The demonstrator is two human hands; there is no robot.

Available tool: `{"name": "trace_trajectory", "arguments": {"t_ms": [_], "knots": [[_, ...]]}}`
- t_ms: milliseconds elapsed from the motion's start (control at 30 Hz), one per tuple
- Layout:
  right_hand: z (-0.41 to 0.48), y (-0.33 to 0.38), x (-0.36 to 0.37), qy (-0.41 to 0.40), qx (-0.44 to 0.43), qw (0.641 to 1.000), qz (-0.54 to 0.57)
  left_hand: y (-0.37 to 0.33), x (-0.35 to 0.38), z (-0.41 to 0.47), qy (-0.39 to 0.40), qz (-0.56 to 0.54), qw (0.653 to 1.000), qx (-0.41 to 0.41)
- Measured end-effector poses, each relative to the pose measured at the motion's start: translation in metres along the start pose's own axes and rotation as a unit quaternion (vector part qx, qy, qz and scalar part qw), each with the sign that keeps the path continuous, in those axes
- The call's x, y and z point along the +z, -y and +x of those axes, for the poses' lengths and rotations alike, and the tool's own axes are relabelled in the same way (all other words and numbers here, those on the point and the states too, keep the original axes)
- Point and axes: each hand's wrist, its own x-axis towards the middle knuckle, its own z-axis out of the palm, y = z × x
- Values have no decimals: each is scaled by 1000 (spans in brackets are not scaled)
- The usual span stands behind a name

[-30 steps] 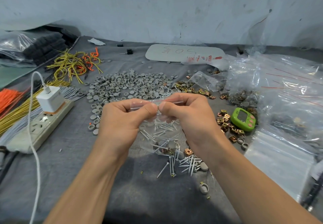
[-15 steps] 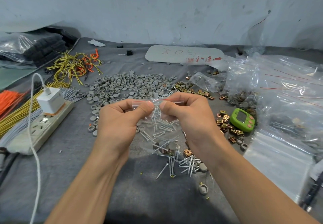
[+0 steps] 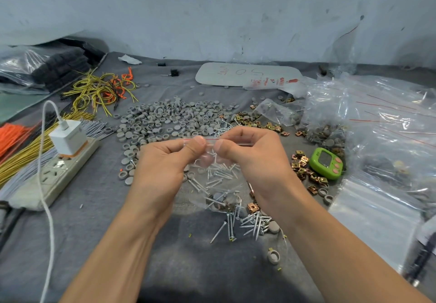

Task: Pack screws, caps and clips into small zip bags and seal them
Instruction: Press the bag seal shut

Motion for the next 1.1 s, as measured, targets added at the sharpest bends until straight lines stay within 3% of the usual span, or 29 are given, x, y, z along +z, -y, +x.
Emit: {"name": "trace_trajectory", "arguments": {"t_ms": [467,833,1100], "knots": [[0,4,-13,-9,69,995,68,-3,0,0,-63,-31,997,-12],[-2,-3,-8,23,26,999,-7,4,-3,1,9,19,1000,15],[1,-3,-5,35,6,999,-3,4,1,3,-32,24,999,17]]}}
